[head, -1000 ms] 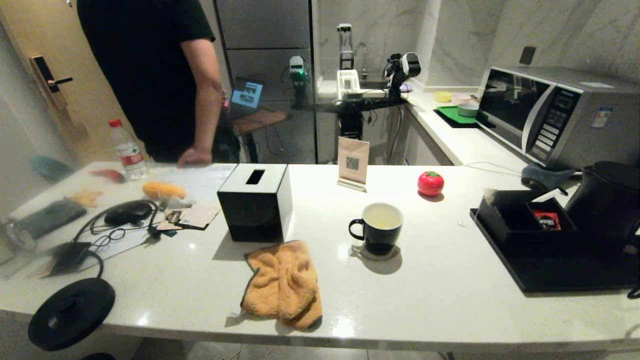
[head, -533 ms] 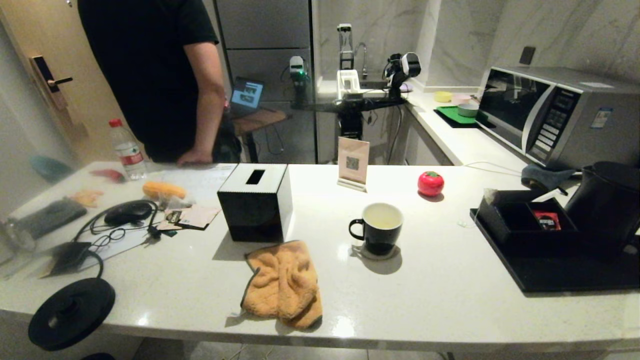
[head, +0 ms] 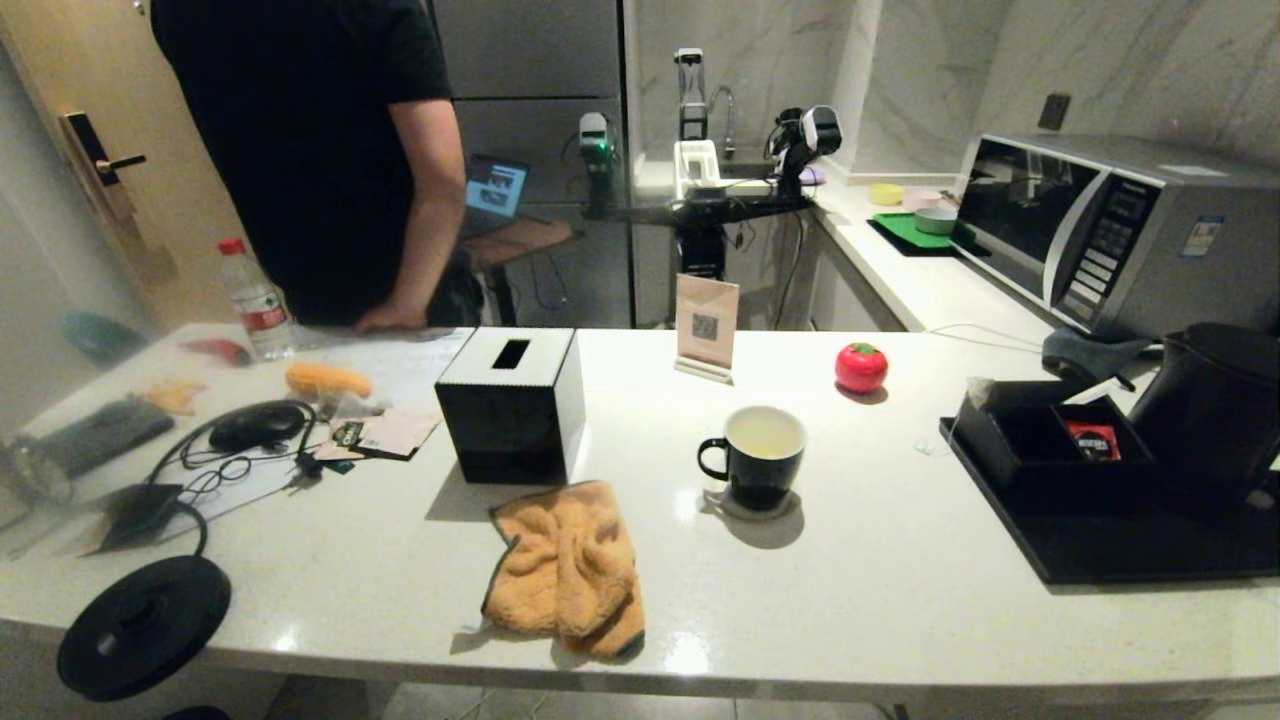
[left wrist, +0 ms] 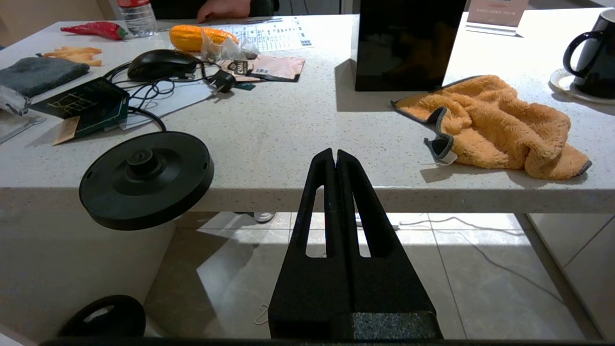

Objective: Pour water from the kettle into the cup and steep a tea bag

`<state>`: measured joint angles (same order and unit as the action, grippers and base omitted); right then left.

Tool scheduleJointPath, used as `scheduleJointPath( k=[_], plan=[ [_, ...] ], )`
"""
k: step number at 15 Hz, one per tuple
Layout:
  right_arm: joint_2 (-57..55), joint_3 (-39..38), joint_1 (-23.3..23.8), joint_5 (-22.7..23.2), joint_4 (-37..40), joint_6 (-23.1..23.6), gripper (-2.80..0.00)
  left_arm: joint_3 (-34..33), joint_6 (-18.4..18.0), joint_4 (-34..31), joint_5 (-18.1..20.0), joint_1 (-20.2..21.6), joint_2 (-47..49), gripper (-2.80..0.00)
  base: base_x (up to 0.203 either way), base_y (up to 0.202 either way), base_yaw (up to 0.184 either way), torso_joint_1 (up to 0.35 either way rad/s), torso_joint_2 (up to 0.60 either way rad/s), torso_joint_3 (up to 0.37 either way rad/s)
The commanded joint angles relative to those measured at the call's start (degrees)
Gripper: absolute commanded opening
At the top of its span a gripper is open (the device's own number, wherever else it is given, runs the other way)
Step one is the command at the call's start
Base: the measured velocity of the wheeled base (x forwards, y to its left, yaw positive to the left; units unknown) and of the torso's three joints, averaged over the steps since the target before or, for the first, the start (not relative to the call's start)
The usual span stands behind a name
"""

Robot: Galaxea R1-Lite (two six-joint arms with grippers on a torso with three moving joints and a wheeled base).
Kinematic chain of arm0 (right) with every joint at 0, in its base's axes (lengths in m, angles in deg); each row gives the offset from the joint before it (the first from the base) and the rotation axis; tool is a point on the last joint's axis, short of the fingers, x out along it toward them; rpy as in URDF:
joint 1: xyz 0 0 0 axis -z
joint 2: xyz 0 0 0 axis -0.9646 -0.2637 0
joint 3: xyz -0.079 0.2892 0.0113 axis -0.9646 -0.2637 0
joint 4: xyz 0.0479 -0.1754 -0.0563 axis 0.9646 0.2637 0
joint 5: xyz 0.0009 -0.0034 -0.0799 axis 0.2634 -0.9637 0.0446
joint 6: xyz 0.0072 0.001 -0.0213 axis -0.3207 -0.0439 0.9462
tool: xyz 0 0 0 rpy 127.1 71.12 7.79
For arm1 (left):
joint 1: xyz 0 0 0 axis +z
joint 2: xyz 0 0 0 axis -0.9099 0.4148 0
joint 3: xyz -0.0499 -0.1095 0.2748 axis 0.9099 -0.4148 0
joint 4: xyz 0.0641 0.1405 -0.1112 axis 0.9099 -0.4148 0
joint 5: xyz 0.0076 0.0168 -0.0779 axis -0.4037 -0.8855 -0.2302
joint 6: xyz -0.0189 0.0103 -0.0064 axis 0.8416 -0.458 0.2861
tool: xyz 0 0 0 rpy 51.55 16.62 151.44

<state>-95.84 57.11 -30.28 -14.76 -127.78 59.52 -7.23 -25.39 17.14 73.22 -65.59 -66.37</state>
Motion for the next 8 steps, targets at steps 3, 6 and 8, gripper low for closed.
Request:
scheduleJointPath(
  k=[3, 6, 8],
  plan=[
    [2.3, -2.2, -0.1, 2.1, -5.4, 0.2, -2.80, 0.0, 0.0, 0.0, 0.0, 0.0, 0.0, -2.80, 0.000, 0.000, 0.000, 0.000, 0.00, 0.000],
    [5.1, -5.8, -0.3, 6.0, -6.9, -0.2, -2.80, 0.0, 0.0, 0.0, 0.0, 0.0, 0.0, -2.80, 0.000, 0.000, 0.000, 0.000, 0.00, 0.000],
    [8.5, -8.1, -0.9, 9.3, -6.9, -1.1, -2.80, 0.0, 0.0, 0.0, 0.0, 0.0, 0.0, -2.80, 0.000, 0.000, 0.000, 0.000, 0.00, 0.000]
  ],
)
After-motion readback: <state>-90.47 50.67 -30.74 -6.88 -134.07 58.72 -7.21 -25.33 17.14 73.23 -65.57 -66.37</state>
